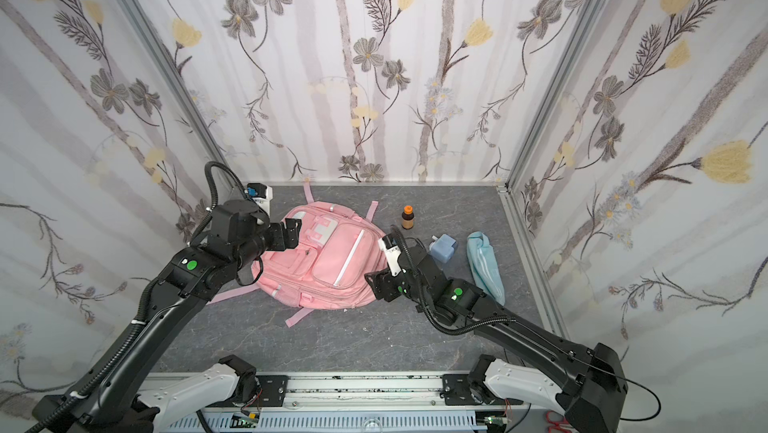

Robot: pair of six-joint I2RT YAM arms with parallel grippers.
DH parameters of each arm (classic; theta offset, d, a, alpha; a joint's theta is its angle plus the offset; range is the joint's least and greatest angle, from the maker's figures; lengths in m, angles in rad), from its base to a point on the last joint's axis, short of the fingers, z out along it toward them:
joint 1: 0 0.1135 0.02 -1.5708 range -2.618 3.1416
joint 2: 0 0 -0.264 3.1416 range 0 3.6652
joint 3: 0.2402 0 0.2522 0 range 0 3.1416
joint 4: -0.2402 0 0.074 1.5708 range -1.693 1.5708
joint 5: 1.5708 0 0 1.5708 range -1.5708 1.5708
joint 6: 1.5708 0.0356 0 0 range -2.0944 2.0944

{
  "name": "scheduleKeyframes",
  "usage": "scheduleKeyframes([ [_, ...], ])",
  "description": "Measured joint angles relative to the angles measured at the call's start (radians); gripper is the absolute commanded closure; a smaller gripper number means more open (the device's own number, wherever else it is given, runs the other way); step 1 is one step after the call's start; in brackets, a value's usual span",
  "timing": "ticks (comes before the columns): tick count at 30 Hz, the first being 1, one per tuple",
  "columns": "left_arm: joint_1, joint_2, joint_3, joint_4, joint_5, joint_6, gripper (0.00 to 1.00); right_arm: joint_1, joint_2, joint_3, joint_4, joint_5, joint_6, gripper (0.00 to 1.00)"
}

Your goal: Pack the student bag

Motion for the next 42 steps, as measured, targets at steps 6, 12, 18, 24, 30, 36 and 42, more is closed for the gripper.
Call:
scheduleKeyframes([
  [6, 0.000, -0.136, -0.029, -0.084, -0.023, 0.011, 0.13, 0.099, 0.147, -0.117, 0.185, 0.094, -0.586, 0.10],
  [12, 0.000, -0.245, -0.076, -0.161, -0.022, -0.024, 0.15, 0.085, 0.398, -0.008, 0.336, 0.156, -0.899, 0.18],
  [18, 0.000, -0.316, -0.092, -0.220, -0.023, -0.030, 0.16, 0.056, 0.472, -0.003, 0.359, 0.219, -1.002, 0.19],
  [24, 0.000, -0.359, -0.105, -0.261, -0.023, -0.030, 0.16, -0.001, 0.252, -0.059, 0.333, 0.109, -0.981, 0.21],
  [30, 0.000, -0.376, -0.156, -0.277, -0.011, -0.030, 0.16, -0.033, 0.205, -0.182, 0.261, 0.047, -0.982, 0.32],
  [36, 0.000, -0.328, -0.167, -0.263, 0.011, -0.034, 0.16, -0.037, 0.313, -0.158, 0.290, 0.006, -0.983, 0.30],
  [42, 0.000, -0.271, -0.137, -0.244, 0.034, -0.033, 0.16, -0.056, 0.486, -0.037, 0.312, -0.015, -0.984, 0.62],
])
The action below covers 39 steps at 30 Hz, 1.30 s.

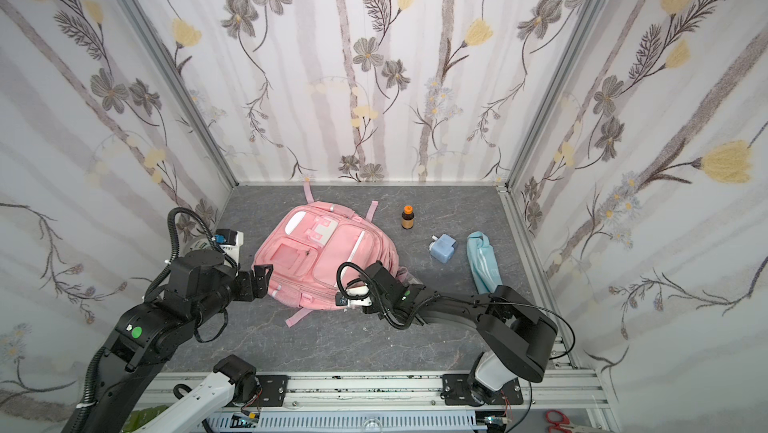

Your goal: Pack the student bag

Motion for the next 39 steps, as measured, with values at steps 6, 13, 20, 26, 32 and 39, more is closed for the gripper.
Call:
scheduleKeyframes([
  [6, 0.000, 0.018, 0.017, 0.007, 0.009, 0.008, 0.16, -0.020, 0.072, 0.118, -0.062, -0.043, 0.010, 1.00],
  [13, 0.000, 0.032, 0.024, 0.027, -0.002, 0.088, 0.13, -0.026, -0.056, 0.171, -0.136, -0.089, 0.037, 1.00],
  [20, 0.000, 0.102, 0.047, 0.071, -0.028, 0.248, 0.11, -0.041, -0.230, 0.200, -0.134, -0.105, 0.066, 0.29],
  [26, 0.000, 0.126, 0.079, 0.126, -0.040, 0.289, 0.11, -0.042, -0.232, 0.074, -0.142, -0.060, -0.012, 0.21],
  [32, 0.000, 0.071, 0.048, 0.140, -0.035, 0.225, 0.12, -0.042, -0.219, -0.027, -0.135, -0.024, -0.055, 0.20],
  [39, 0.000, 0.020, 0.036, 0.132, -0.004, 0.134, 0.14, -0.043, -0.135, -0.056, -0.109, -0.003, -0.069, 0.21],
])
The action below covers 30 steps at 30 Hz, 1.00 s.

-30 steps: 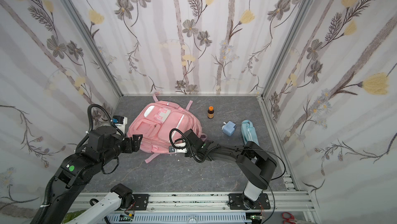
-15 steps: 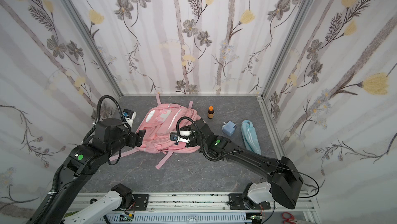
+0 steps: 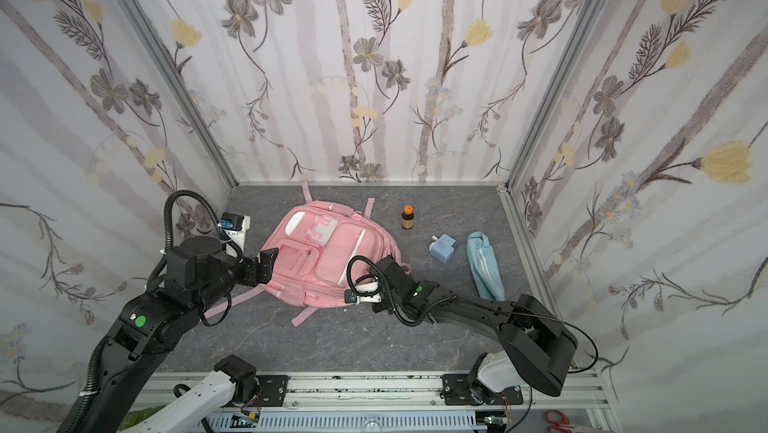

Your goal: Pack the student bag

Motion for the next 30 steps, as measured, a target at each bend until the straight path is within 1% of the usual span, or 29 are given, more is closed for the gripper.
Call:
scheduleKeyframes([
  [6, 0.000, -0.023, 0.002, -0.028, 0.008, -0.051, 0.15, -0.006, 0.112, -0.001, 0.052, 0.018, 0.000, 0.23],
  [9, 0.000, -0.040, 0.001, -0.034, 0.006, -0.077, 0.15, -0.008, 0.163, -0.001, 0.101, 0.047, 0.012, 0.29],
  [13, 0.000, -0.058, -0.006, -0.043, 0.003, -0.102, 0.16, -0.010, 0.209, 0.006, 0.141, 0.053, 0.041, 0.53],
  [16, -0.001, -0.057, -0.007, -0.053, -0.002, -0.110, 0.16, -0.010, 0.227, 0.011, 0.158, 0.058, 0.053, 0.75],
  [21, -0.001, -0.038, -0.009, -0.051, -0.035, -0.102, 0.16, -0.011, 0.217, 0.042, 0.139, 0.057, 0.052, 0.97],
  [22, -0.001, -0.030, -0.011, -0.051, -0.041, -0.095, 0.15, -0.011, 0.205, 0.053, 0.121, 0.057, 0.052, 1.00],
  [25, -0.001, -0.001, -0.021, -0.048, -0.045, -0.039, 0.12, -0.020, 0.150, 0.097, 0.064, 0.057, 0.052, 1.00],
  [28, 0.000, 0.028, -0.037, -0.022, -0.043, 0.048, 0.12, -0.043, 0.074, 0.162, -0.004, 0.043, 0.053, 1.00],
  [30, 0.000, 0.033, -0.077, 0.032, -0.029, 0.138, 0.13, -0.071, 0.031, 0.237, -0.071, -0.002, 0.060, 1.00],
])
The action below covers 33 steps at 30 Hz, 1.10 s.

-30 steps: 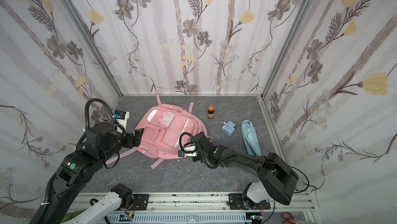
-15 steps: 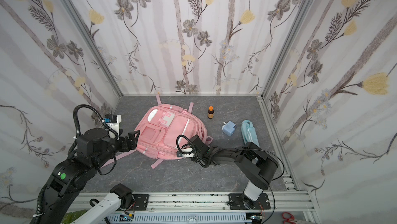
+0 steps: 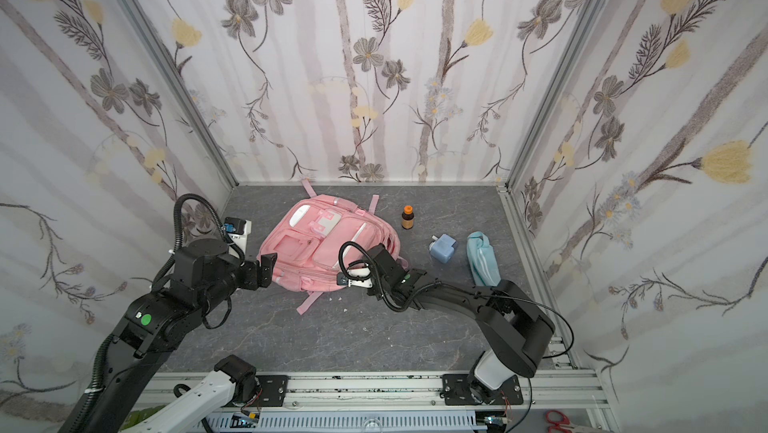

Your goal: Pack the student bag

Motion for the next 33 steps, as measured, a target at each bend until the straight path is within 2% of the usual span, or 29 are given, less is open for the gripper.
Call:
scheduleKeyframes([
  [7, 0.000, 0.007, -0.150, 0.168, 0.154, 0.319, 0.20, -0.115, 0.011, 0.311, -0.261, -0.210, 0.053, 1.00],
  [12, 0.001, 0.122, -0.164, 0.190, 0.255, 0.489, 0.24, -0.154, 0.012, 0.378, -0.380, -0.349, 0.082, 1.00],
  [15, 0.005, 0.137, -0.187, 0.185, 0.291, 0.563, 0.26, -0.175, 0.012, 0.400, -0.415, -0.408, 0.098, 1.00],
  [19, 0.049, 0.119, -0.212, 0.179, 0.334, 0.628, 0.29, -0.199, 0.012, 0.436, -0.451, -0.492, 0.116, 1.00],
  [23, 0.114, 0.081, -0.215, 0.147, 0.389, 0.690, 0.41, -0.219, 0.012, 0.455, -0.470, -0.553, 0.119, 1.00],
  [26, 0.141, 0.072, -0.216, 0.110, 0.405, 0.739, 0.43, -0.229, 0.012, 0.462, -0.494, -0.591, 0.118, 1.00],
  [29, 0.150, 0.070, -0.216, 0.097, 0.417, 0.777, 0.52, -0.243, 0.014, 0.485, -0.527, -0.627, 0.115, 1.00],
  [33, 0.154, 0.071, -0.216, 0.108, 0.444, 0.792, 0.54, -0.250, 0.024, 0.503, -0.543, -0.660, 0.115, 1.00],
])
